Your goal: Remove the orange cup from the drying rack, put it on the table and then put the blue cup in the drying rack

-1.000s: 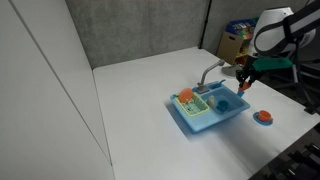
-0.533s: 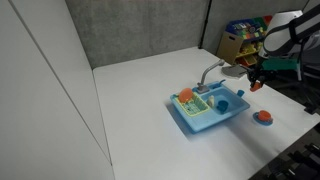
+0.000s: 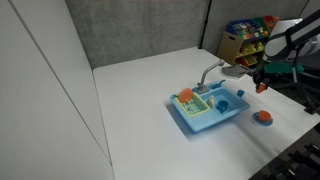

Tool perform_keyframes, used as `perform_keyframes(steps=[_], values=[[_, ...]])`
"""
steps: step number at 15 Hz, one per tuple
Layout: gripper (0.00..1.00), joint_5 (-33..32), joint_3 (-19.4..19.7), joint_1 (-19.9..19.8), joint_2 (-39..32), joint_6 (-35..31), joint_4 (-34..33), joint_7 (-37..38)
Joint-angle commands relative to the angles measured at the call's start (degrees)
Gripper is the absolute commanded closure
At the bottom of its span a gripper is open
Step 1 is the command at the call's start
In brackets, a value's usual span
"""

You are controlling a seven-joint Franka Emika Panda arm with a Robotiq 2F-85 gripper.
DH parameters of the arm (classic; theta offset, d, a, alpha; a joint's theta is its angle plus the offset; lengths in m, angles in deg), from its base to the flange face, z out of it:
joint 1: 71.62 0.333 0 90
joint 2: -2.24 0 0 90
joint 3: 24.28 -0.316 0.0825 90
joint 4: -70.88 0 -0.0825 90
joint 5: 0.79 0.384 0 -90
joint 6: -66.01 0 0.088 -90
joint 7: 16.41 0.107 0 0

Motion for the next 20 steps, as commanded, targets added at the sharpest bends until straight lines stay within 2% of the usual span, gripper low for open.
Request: perform_keyframes(steps=[1,3,4,10,11,20], values=[[0.84,1.5,-0.3,-1.0,-2.5,-0.5,-2.8,0.4],[0.84,4.8,-3.1,-2.4,-1.5,0.0,-2.3,-3.8],[0.59,2.3,-0.7,-0.8,-1.9,-0.5,-1.6,-1.0],[0.59,3.7,-2.1,-1.1,-1.9,-0.5,-1.8,-2.1],[0.84,3.5,-1.7,-0.8,-2.3,-1.3,-2.0,-0.9],[0.84,1.5,4.2,1.9,-7.2,-7.5,-3.2,8.2]])
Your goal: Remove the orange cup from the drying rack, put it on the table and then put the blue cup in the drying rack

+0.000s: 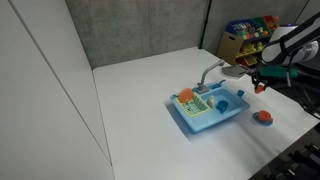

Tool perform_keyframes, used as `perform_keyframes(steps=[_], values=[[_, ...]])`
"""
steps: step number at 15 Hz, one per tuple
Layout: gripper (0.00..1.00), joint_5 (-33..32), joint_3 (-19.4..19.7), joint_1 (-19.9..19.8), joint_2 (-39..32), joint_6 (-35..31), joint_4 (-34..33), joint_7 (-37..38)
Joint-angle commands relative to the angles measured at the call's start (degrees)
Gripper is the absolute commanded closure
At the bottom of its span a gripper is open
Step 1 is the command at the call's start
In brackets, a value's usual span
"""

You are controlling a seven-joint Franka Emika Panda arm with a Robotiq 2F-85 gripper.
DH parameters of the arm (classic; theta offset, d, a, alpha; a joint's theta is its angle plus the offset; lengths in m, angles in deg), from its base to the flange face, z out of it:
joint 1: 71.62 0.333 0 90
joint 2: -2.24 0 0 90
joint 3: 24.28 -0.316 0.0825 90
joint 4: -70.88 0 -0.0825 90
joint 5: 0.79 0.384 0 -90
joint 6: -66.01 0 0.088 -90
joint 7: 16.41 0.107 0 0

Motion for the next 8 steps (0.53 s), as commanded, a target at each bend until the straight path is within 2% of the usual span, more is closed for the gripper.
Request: perform_keyframes(steps=[1,8], values=[[0.84,-1.3,2.7,1.8,-3.2,-1.7,-1.7,4.4],[0.84,-0.4,5.5,1.3,-8.8,-1.4,-4.9,6.3]])
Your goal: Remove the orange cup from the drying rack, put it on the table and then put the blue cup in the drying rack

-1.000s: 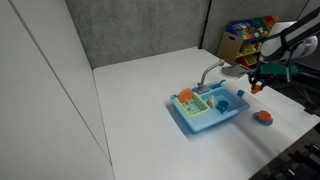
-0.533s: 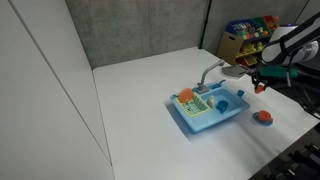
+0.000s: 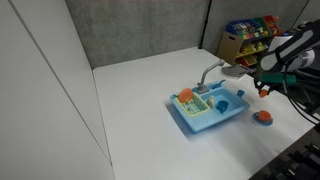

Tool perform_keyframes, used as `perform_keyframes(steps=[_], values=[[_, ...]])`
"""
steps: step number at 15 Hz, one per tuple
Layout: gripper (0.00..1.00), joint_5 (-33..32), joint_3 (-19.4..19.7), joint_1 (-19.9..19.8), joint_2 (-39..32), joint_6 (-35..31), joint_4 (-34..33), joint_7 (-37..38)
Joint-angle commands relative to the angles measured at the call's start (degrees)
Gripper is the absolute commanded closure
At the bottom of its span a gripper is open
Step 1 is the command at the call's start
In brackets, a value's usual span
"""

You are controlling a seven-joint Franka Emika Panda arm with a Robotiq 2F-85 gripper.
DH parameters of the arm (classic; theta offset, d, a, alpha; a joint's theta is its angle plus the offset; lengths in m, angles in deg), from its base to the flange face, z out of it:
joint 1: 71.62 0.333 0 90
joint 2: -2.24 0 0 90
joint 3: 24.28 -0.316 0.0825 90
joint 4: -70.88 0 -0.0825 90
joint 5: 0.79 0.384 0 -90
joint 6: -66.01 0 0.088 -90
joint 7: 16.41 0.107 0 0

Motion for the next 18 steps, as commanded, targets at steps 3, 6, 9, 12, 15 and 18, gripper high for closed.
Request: perform_keyframes(steps=[3,6,9,12,15,18], values=[[0.84,0.0,2.5,-0.7,-5.3,0.4,-4.3,2.0],[0.84,0.2,3.2,-1.1,-8.0,-0.1,-5.6,2.4],[0.84,0.2,3.5,-1.1,-10.5,-0.6,-6.7,2.6],[0.84,0.2,3.9,-0.6,-12.7,-1.7,-7.6,3.1],[0.84,0.4,4.2,-0.3,-14.3,-3.0,-8.1,3.4],[0.84,0.4,4.5,0.0,-14.7,-3.1,-8.4,3.4]])
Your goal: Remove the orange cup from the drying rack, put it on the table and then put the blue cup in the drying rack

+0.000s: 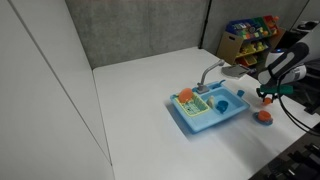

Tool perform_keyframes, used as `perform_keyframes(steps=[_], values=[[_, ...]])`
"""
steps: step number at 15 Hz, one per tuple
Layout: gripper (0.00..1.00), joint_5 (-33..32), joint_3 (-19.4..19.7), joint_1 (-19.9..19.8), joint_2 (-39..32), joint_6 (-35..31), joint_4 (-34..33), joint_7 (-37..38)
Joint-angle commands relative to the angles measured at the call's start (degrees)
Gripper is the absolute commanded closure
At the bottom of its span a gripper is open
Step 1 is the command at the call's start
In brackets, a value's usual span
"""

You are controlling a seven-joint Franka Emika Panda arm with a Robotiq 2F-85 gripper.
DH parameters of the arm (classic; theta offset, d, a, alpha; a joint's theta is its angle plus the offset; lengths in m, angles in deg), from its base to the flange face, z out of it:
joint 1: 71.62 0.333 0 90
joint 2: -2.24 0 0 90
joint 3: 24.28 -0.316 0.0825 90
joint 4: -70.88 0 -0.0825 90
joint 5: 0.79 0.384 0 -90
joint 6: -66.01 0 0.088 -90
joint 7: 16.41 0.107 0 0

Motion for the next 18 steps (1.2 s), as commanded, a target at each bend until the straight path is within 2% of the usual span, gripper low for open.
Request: perform_keyframes(steps=[1,3,7,8,12,18], values=[[0.72,0.4,0.9,0.7,-1.6,-0.6,-1.5,1.2],[0.33,0.4,0.8,0.6,-1.4,-0.5,-1.4,0.9],[0.04,0.4,0.4,0.4,-0.6,-0.5,-0.7,0.0],[0.00,0.4,0.4,0.4,-0.4,-0.5,-0.5,-0.1],[0.00,0.6,0.4,0.5,0.6,-0.2,0.1,0.0],[0.00,5.2,-1.4,-2.4,2.3,-0.1,-0.1,-0.3]])
